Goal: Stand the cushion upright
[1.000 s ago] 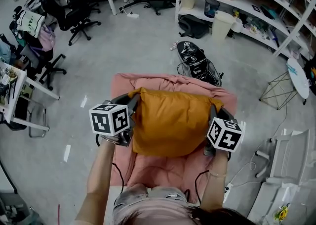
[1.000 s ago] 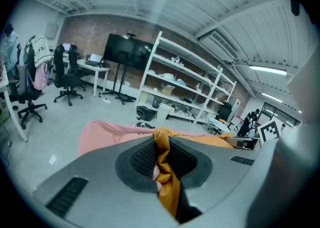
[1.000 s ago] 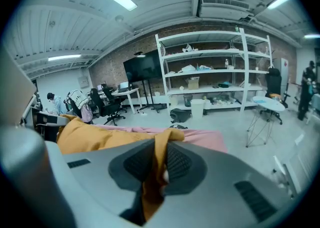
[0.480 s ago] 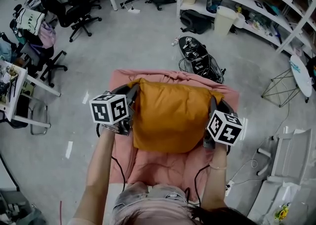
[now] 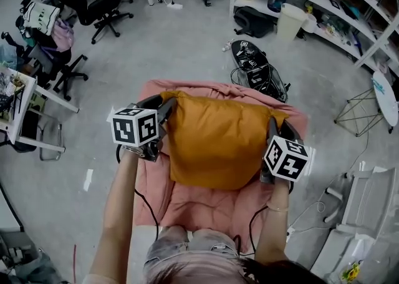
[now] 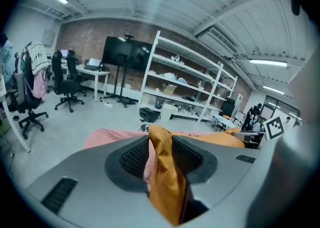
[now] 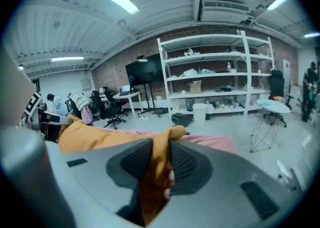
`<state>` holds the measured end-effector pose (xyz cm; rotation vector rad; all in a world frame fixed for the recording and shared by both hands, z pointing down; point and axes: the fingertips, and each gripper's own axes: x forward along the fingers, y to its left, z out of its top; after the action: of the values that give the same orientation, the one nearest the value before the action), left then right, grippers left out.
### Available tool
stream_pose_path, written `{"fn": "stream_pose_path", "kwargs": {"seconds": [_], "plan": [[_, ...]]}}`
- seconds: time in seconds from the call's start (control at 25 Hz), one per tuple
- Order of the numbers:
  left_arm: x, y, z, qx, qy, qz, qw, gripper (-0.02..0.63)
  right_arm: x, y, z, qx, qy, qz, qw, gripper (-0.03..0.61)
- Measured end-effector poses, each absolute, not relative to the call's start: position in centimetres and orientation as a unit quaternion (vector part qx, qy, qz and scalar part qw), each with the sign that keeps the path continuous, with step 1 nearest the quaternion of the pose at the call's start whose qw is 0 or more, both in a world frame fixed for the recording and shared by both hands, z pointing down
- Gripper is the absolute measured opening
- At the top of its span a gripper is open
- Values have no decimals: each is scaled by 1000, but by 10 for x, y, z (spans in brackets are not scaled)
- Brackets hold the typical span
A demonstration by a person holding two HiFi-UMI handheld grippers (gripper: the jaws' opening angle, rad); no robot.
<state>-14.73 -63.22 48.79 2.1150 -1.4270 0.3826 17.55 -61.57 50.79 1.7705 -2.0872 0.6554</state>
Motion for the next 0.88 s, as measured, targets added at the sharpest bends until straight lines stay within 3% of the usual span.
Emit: {"fn": "stream_pose_path", "kwargs": {"seconds": [0.28, 0.6, 0.88], "plan": [[-157, -626, 489, 776, -543, 142, 288, 144, 175, -613, 507, 613, -738, 234, 156, 131], [-173, -618, 487, 753, -573, 138, 293, 236, 178, -605, 505, 609, -743, 236, 150, 177], [-182, -601, 479, 753, -576, 119, 295, 244, 181, -598, 500, 611, -744, 234, 138, 212]]}}
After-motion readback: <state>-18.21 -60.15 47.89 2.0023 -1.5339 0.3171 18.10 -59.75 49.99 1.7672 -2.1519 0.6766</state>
